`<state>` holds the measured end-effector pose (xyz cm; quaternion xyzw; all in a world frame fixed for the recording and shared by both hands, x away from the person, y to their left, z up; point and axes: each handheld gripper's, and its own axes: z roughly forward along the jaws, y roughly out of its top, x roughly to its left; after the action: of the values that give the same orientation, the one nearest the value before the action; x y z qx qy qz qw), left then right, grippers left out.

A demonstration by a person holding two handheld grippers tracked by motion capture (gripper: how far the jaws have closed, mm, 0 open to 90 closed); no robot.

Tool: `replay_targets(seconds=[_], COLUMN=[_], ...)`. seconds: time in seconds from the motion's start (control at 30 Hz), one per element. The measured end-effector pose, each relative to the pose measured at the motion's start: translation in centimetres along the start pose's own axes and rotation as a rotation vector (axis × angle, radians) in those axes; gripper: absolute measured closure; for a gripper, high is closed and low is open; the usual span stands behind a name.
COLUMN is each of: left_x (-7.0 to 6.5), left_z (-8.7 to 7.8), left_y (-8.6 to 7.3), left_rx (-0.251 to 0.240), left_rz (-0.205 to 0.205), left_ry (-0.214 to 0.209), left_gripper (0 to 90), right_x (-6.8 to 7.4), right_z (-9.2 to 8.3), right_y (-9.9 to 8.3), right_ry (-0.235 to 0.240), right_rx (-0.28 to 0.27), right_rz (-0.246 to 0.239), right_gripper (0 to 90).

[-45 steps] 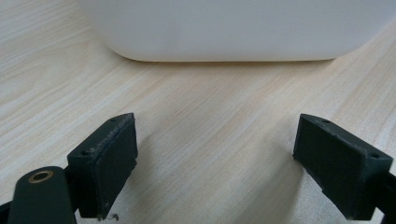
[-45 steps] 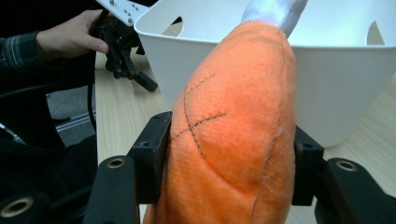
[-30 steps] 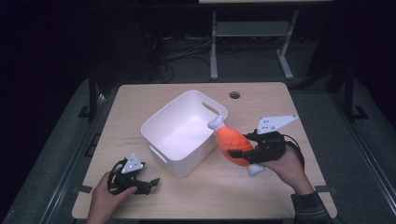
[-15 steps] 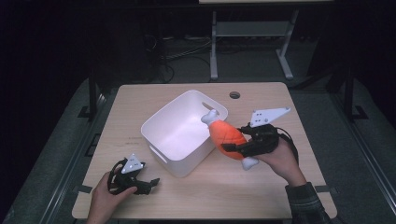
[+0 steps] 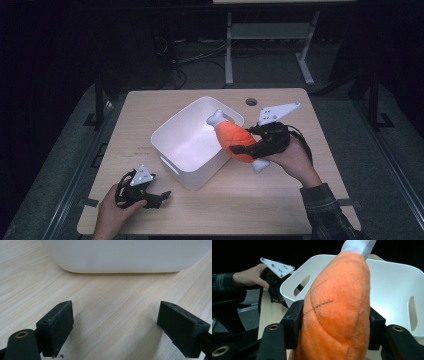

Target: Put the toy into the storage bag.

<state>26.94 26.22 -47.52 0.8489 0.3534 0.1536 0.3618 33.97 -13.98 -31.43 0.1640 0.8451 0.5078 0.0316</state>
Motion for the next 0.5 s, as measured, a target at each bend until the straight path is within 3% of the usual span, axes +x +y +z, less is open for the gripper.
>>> replay_targets(seconds=[0.5], left_x=[0.0], left_z=[0.0], left_y=[0.0], left_rx=[-0.001], left_rz=[0.0], left_ry=[0.0], left_gripper=[12.8], right_x=[-0.8], right_z=[1.8], right_y=[3.1], right_ry=[0.024], right_rx=[0.03], right_rz=[-0.042], right_gripper=[43.4])
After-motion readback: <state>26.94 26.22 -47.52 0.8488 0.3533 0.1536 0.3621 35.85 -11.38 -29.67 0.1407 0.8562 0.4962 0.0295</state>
